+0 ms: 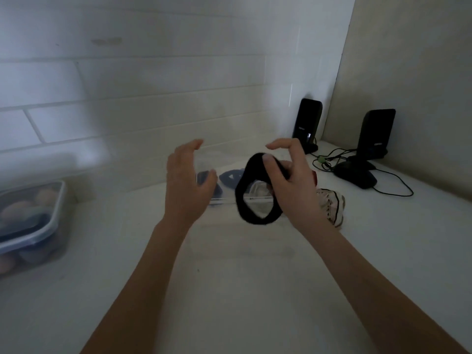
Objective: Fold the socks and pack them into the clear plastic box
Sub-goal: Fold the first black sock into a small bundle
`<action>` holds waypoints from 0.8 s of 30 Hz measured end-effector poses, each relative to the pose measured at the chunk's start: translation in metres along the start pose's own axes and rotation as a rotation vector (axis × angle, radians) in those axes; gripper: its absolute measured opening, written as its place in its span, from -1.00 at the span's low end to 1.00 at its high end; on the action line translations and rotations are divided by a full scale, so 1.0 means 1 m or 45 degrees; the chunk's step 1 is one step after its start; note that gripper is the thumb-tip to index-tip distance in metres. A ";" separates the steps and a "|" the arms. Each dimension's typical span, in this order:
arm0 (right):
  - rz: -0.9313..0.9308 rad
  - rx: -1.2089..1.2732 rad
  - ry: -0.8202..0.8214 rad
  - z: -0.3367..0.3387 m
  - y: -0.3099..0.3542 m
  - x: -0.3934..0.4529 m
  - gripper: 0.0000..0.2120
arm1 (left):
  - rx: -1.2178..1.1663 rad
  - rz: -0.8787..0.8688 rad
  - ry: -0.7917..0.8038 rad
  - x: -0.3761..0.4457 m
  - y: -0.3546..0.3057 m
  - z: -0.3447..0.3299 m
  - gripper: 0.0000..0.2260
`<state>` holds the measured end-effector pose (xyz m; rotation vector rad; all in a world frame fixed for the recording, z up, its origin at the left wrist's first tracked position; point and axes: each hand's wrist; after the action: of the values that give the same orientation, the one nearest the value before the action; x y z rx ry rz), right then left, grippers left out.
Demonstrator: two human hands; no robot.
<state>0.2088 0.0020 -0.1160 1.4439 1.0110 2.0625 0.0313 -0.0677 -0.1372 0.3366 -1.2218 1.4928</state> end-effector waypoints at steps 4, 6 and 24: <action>-0.260 0.256 0.203 -0.007 0.000 -0.002 -0.84 | -0.217 -0.103 0.386 -0.002 -0.023 -0.001 -0.64; -0.349 0.371 0.258 -0.006 0.002 0.000 -0.83 | -0.487 0.024 0.542 -0.003 -0.028 -0.004 -0.69; -0.519 0.826 0.240 -0.006 -0.004 -0.003 -0.47 | -0.753 0.390 0.670 0.000 -0.023 -0.007 -0.66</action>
<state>0.2042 0.0007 -0.1225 1.1719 1.9974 1.6592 0.0540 -0.0653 -0.1286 -0.6254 -1.2406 1.2752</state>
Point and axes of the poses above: each hand's wrist, its own x-axis towards the middle knuckle, its own z-axis out of the back of the hand, y = z × x, and after that the axes turned 3 degrees about y, right-handed
